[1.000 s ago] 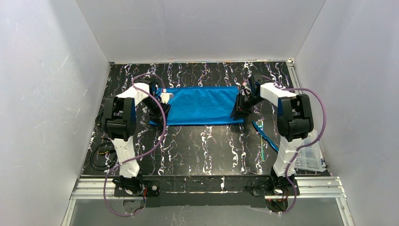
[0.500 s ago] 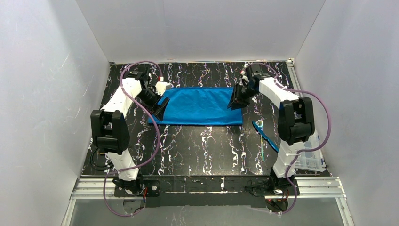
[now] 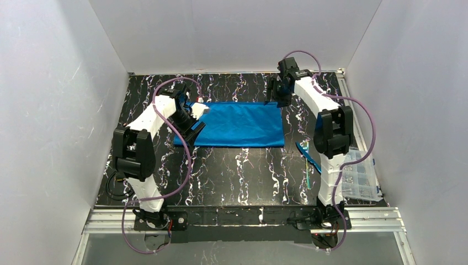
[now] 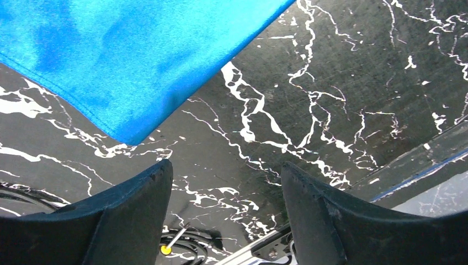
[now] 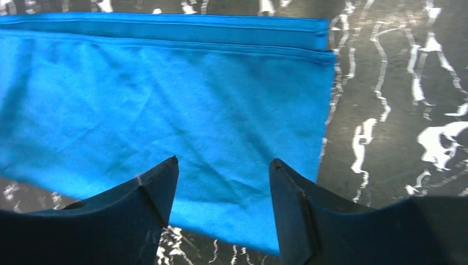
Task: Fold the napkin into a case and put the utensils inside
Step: Smooth out the rectangle-folded napkin at the center of the board, then pick up the rectangle-folded napkin from the center of the board.
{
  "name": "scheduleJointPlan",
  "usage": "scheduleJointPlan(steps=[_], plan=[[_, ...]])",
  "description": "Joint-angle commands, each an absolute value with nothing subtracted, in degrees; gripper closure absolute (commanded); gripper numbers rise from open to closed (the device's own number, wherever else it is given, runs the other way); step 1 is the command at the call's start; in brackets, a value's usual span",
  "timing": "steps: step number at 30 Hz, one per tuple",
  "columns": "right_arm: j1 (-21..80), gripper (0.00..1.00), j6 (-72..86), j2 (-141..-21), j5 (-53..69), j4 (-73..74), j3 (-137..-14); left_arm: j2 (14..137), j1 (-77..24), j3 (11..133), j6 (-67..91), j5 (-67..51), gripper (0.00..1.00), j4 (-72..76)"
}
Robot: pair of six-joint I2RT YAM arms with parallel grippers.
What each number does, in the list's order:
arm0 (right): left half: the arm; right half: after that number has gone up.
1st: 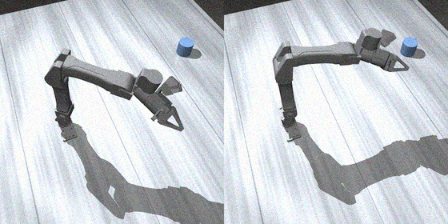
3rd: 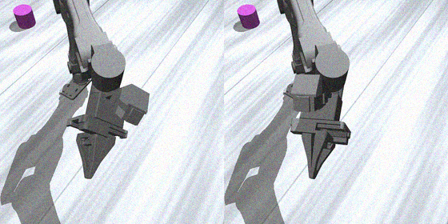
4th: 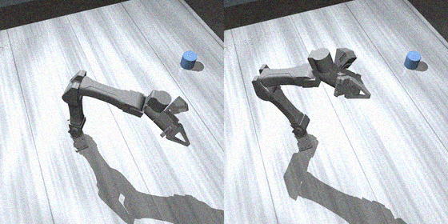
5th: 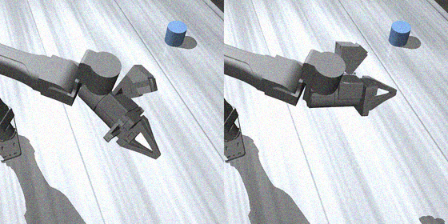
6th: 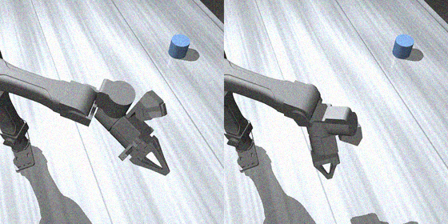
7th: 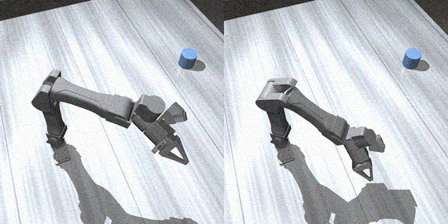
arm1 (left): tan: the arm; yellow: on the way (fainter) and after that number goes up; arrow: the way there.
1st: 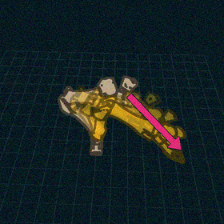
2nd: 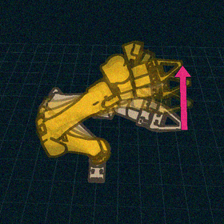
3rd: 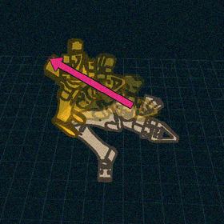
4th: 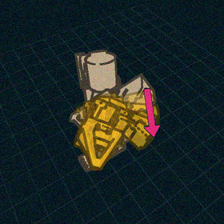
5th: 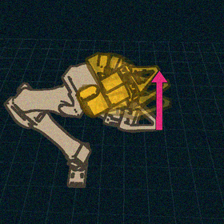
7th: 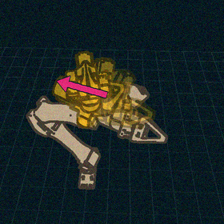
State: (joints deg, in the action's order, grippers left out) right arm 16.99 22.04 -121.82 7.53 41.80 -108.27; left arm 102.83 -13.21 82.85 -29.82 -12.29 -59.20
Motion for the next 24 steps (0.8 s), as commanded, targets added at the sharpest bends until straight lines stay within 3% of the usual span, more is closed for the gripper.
scheduleJointPlan(steps=[1, 5, 10, 16, 24], plan=[[16.37, 0.27, 19.84, -120.90, -1.70, 42.51, -107.36, 101.27, -12.66, 82.63, -31.20, -10.51, 0.31, -59.50], [13.39, 0.25, 20.98, -117.70, 2.91, 42.58, -100.41, 102.39, -12.66, 85.72, -30.91, -11.63, 0.33, -59.79], [12.49, 0.17, 25.30, -106.99, 6.80, 36.81, -82.63, 105.77, -13.34, 91.67, -29.80, -13.38, 0.37, -60.38], [12.57, 0.17, 28.84, -98.18, 9.49, 35.38, -70.79, 111.25, -13.81, 95.66, -29.16, -11.11, 0.40, -60.55], [12.40, 0.20, 31.90, -96.18, 14.95, 34.29, -63.88, 112.28, -12.44, 91.24, -30.47, -4.83, 0.57, -55.68]])
